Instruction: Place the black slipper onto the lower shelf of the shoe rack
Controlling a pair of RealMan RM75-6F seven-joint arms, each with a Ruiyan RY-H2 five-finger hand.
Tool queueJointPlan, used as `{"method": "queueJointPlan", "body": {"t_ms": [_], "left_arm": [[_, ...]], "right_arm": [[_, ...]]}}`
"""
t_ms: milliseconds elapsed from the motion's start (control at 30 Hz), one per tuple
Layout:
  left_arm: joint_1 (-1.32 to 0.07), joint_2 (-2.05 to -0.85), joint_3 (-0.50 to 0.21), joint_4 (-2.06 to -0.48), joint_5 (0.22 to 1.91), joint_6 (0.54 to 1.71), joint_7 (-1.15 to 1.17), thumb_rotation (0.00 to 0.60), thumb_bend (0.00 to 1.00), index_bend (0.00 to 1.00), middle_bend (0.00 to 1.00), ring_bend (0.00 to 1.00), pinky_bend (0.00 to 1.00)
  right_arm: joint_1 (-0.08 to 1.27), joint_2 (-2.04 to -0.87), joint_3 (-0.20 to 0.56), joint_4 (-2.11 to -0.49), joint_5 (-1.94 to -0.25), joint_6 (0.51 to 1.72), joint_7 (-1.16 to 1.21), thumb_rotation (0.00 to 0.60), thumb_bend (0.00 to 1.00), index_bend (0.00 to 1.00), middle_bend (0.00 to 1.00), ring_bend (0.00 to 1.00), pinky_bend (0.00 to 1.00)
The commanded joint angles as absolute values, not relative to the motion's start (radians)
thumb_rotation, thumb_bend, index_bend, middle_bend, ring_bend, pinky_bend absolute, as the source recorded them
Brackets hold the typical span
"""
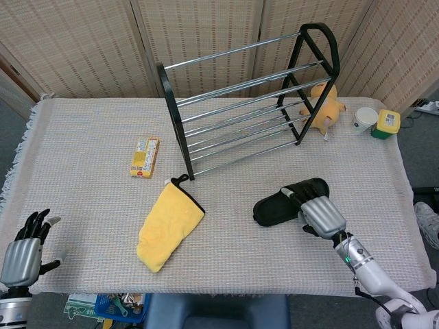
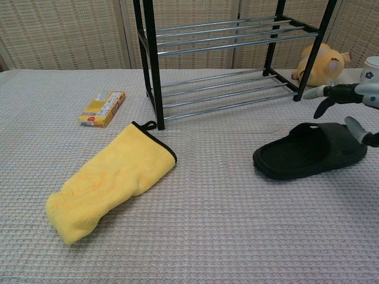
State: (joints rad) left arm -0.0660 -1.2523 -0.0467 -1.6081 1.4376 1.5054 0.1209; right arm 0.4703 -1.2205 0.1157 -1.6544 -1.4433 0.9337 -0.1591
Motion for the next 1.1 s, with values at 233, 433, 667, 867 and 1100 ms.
{"method": "queueJointPlan", "body": {"t_ms": [233, 433, 667, 867, 1100], "left_arm": [[-0.061, -1.248, -0.047, -1.593, 1.431, 1.500, 0.098, 0.600, 0.29, 0.23, 0.10, 0.04, 0.24], [-0.062, -1.248, -0.047, -1.582, 1.431, 1.494, 0.086, 0.600, 0.29, 0.24, 0.10, 0.04, 0.24], [-0.061, -1.251, -0.048, -1.570, 1.428, 1.489, 0.075, 0.600, 0.29, 0.25, 0.10, 0.04, 0.24], [-0.062, -1.257, -0.049, -1.563, 1.427, 1.486, 0.068, 0.600, 0.29, 0.26, 0.10, 0.04, 0.24], [-0.063, -1.261, -0.051, -1.559, 1.431, 1.486, 0.067, 0.600, 0.29, 0.26, 0.10, 0.04, 0.24]], "right_arm": [[0.662, -1.404, 0.182, -1.556, -1.210, 0.740, -0.305, 0.600, 0.79, 0.00, 0.22, 0.00, 0.00], [0.732, -1.491, 0.196, -1.447, -1.124, 0.707, -0.339, 0.600, 0.78, 0.00, 0.22, 0.00, 0.00], [0.775, -1.534, 0.168, -1.408, -1.053, 0.695, -0.392, 0.600, 0.76, 0.03, 0.24, 0.00, 0.00], [0.785, -1.536, 0.144, -1.411, -1.022, 0.711, -0.412, 0.600, 0.74, 0.15, 0.28, 0.00, 0.00], [0.780, -1.511, 0.114, -1.452, -1.031, 0.736, -0.415, 0.600, 0.73, 0.17, 0.31, 0.04, 0.00]]}}
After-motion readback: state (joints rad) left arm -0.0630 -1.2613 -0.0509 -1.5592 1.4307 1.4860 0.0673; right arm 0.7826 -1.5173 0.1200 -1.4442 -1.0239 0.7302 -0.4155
